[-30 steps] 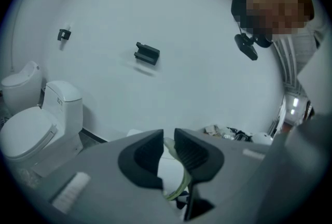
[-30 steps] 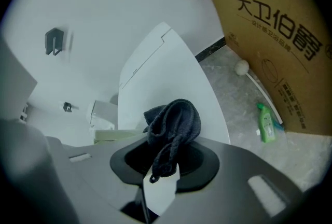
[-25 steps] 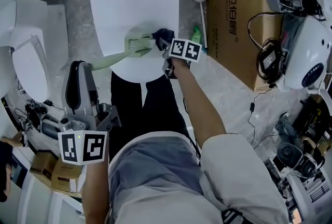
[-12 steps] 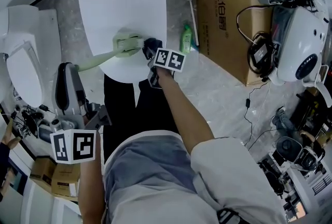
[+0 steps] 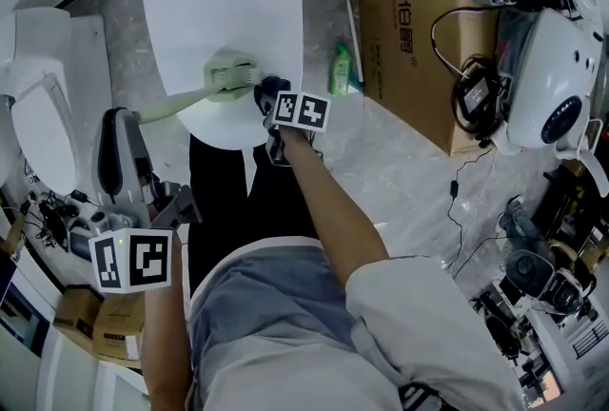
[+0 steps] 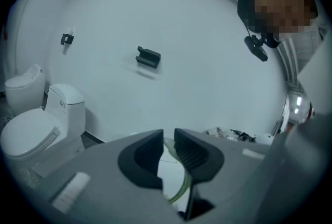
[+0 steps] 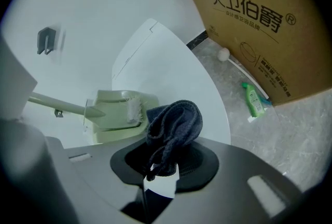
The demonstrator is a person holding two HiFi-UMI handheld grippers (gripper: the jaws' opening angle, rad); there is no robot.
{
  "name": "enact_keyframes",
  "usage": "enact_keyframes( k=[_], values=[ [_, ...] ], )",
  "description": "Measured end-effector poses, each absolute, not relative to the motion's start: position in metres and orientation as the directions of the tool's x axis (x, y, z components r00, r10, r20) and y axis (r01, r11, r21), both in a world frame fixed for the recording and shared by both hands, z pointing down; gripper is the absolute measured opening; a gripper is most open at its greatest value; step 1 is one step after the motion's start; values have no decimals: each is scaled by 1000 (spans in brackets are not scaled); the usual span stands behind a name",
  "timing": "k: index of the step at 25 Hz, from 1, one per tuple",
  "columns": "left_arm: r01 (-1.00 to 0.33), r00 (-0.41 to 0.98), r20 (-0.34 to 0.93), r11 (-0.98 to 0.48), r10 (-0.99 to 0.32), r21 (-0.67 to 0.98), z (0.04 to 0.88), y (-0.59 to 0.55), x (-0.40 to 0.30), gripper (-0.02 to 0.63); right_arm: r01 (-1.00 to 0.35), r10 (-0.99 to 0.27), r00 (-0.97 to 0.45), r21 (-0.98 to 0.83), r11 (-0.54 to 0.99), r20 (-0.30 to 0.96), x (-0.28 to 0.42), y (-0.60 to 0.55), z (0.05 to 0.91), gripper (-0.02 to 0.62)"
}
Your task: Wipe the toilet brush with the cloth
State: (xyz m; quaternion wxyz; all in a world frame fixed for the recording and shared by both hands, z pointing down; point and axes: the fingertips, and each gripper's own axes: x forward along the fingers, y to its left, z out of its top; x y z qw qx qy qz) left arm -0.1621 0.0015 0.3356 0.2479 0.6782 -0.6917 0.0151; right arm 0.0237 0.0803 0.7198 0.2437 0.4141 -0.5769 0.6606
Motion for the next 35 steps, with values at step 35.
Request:
enact_keyframes(
  k=[35],
  values=[
    [-949, 62, 366, 58, -929, 310, 337, 4, -162, 0, -202, -464, -705, -779, -594, 536, -112, 102, 685, 86]
  ],
)
